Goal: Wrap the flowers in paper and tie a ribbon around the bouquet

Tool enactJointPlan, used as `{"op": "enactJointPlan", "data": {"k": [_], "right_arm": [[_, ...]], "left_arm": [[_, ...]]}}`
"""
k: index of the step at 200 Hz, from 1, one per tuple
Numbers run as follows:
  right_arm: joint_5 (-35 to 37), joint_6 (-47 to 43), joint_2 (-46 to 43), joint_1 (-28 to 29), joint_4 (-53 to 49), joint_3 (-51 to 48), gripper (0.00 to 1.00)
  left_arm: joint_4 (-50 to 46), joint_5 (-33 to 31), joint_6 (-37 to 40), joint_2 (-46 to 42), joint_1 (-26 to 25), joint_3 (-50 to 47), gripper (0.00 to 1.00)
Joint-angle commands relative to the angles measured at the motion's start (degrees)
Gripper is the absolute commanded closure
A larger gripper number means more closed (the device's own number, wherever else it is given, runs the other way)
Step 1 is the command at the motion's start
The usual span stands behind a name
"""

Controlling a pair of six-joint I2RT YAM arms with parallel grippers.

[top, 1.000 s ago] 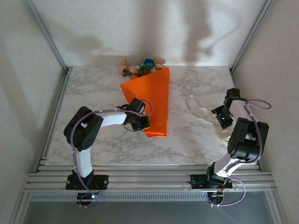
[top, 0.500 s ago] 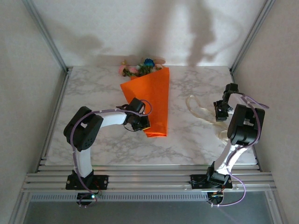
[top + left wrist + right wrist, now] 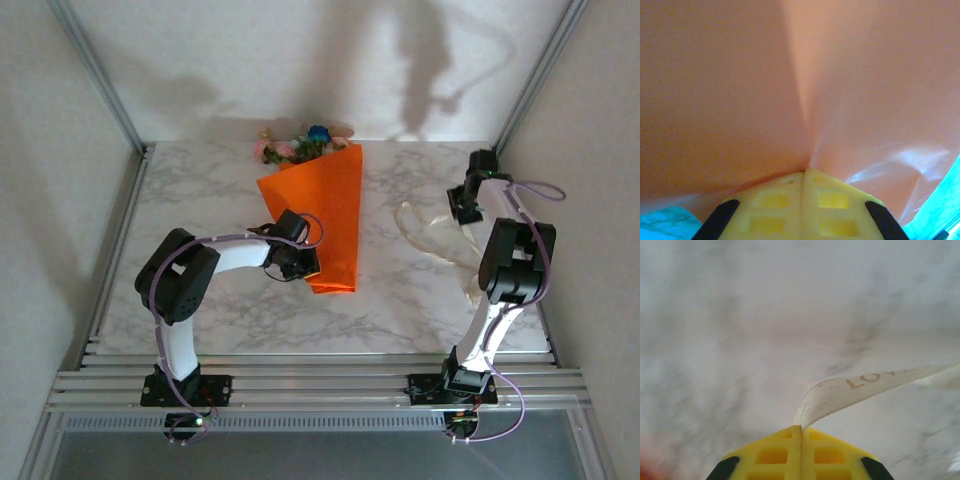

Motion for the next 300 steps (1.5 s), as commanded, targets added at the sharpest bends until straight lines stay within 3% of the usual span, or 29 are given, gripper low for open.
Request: {"op": "enactJointPlan", "data": {"k": [1,20,49,95,120,136,167,196,233,266,300], "right_arm": [[3.77,-10.31,-8.32,2.93,3.74,4.6,1.0],[1.93,-14.35,-12.74,4.3,8.0,4.43,1.0],[-6.83,-17.81,-19.66,4.79,17.17,0.85,1.0],[-11.47,-19.82,-30.86,7.75,15.38,-4.65,1.0],[-11.57,-24.4,-39.16,13.6,12.51,-12.57,1.0],[-15.88,-25.79,-44.63,18.2,13.86,-20.01,1.0],[-22.12,-24.88,-50.99,32.05,16.24,-32.6,1.0],[-26.48,-22.77,-48.36,46.17,22.55,-40.05,1.0],[-31.18,-25.05,-35.26,60.98,28.24,-39.43,1.0],[-33.79,-28.1,-24.21,64.53,30.89,-34.16,1.0],[-30.55,-31.38,-17.26,64.46,30.65,-29.01,1.0]], "left_arm": [[-9.67,-12.21,0.12,3.4,2.47,-3.24,0.95],[-9.64,-12.25,0.22,3.23,2.48,-3.02,0.95],[-9.74,-12.41,0.43,3.15,2.44,-2.81,0.95],[-9.24,-12.32,0.8,2.53,2.39,-2.63,0.95],[-8.9,-11.82,1.09,2.55,2.39,-2.29,0.95],[-8.33,-11.28,1.2,2.2,2.47,-2.36,0.95],[-6.65,-8.93,1.37,2.24,2.56,-2.8,0.95],[-6.22,-6.79,2.33,2.62,2.78,-2.16,0.95],[-6.18,-5.18,3.39,3.87,3.26,-1.42,0.95],[-5.15,-3.1,3.97,4.62,3.96,-1.22,0.95],[-3.6,-0.16,4.36,4.59,4.5,-1.22,0.95]]}}
